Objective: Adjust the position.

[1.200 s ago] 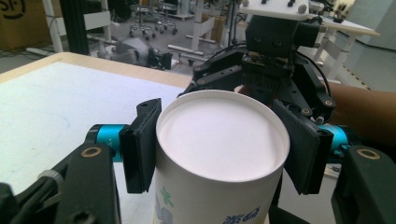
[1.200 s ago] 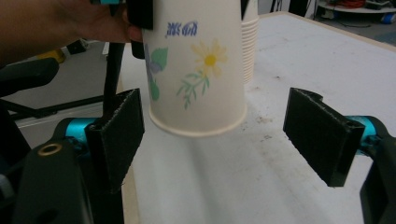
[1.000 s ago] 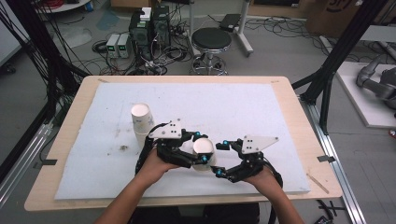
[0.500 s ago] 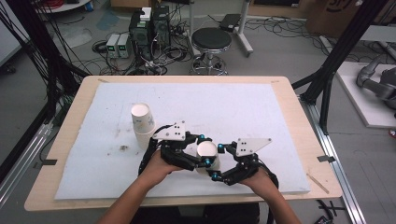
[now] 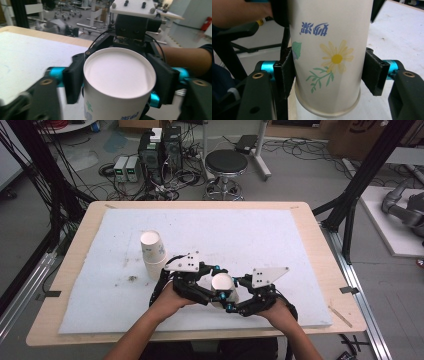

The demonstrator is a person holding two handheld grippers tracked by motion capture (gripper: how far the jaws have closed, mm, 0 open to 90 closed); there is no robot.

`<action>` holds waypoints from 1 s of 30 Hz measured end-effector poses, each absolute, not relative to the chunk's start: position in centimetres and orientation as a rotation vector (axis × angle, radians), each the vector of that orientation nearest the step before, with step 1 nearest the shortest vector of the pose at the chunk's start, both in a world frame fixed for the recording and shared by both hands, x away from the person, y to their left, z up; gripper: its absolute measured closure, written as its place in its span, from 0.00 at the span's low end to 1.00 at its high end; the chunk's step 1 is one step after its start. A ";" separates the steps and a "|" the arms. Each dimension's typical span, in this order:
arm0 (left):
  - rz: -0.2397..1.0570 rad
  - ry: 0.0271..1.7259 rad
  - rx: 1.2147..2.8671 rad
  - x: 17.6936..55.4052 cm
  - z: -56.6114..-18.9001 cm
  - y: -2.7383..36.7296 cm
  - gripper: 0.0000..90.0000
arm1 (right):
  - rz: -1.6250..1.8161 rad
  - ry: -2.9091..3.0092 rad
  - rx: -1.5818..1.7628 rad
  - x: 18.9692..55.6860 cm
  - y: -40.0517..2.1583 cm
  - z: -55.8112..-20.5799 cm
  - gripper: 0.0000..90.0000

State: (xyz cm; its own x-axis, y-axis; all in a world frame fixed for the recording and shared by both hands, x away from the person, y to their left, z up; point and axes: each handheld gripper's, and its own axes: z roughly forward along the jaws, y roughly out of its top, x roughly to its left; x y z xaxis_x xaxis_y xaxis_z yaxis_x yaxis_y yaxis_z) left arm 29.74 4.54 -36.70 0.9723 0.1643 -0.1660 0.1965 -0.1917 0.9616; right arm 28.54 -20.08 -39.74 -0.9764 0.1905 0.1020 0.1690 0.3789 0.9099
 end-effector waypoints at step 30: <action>-0.040 0.214 2.031 29.8 -36.0 4.9 0.16 | 0.992 2.887 0.075 29.2 -17.7 -35.3 0.40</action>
State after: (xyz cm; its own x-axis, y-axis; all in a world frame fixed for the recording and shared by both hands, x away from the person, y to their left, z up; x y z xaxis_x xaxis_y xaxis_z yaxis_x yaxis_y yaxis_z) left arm 29.82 4.92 -35.98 0.9834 0.1345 -0.1218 0.1692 -0.4383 0.8827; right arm 29.17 -17.67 -35.28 -0.9949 0.0753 -0.0675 0.0180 0.7882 0.6152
